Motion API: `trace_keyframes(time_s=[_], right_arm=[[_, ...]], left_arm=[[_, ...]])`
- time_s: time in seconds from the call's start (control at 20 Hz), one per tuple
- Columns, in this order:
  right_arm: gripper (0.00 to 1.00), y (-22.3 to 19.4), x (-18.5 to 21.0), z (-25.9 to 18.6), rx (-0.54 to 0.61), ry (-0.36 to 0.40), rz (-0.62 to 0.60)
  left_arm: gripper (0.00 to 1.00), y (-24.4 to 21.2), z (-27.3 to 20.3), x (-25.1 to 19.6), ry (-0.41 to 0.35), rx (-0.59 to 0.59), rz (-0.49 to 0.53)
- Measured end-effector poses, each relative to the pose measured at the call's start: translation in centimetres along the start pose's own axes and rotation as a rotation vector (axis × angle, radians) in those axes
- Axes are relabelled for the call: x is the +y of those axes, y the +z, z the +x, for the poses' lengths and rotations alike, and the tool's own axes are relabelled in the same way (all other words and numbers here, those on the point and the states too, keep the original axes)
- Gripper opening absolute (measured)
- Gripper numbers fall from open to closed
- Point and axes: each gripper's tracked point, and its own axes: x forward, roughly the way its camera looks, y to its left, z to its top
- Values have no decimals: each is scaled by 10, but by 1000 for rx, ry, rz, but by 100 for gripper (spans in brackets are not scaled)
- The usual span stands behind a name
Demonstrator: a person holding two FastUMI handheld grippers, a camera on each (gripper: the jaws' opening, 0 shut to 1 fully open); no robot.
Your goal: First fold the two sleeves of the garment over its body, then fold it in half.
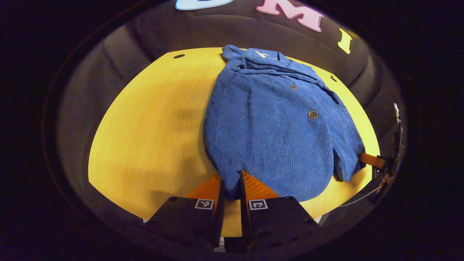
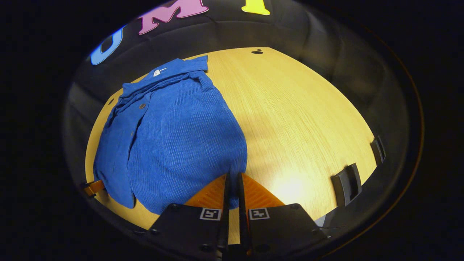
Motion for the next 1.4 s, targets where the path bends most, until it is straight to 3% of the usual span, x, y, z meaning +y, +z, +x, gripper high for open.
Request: trace_keyframes(time_s=[0.05,0.1,0.15,0.25,0.55,1.05,1.4], right_arm=[[8,2,2,0,-4,10,-16],[14,1,11,3,-2,51,-24],[5,1,22,1,6,111,-30],[1,-1,32,0,3,181,-33],[1,11,39,-6,-5,182,-48],[1,134,80,-42,-225,267,-60],[1,244,112,-35,-375,316,-109]], left_arm=[[19,0,0,4,6,-3,-31],[1,2,-1,3,0,-9,-65],[1,1,-1,-1,-22,-11,-78],[1,3,0,-3,-36,-16,-107],[0,10,-8,-7,-36,-27,-66],[0,113,-44,-31,-128,-217,-19],[0,229,-47,-30,-110,-394,21]])
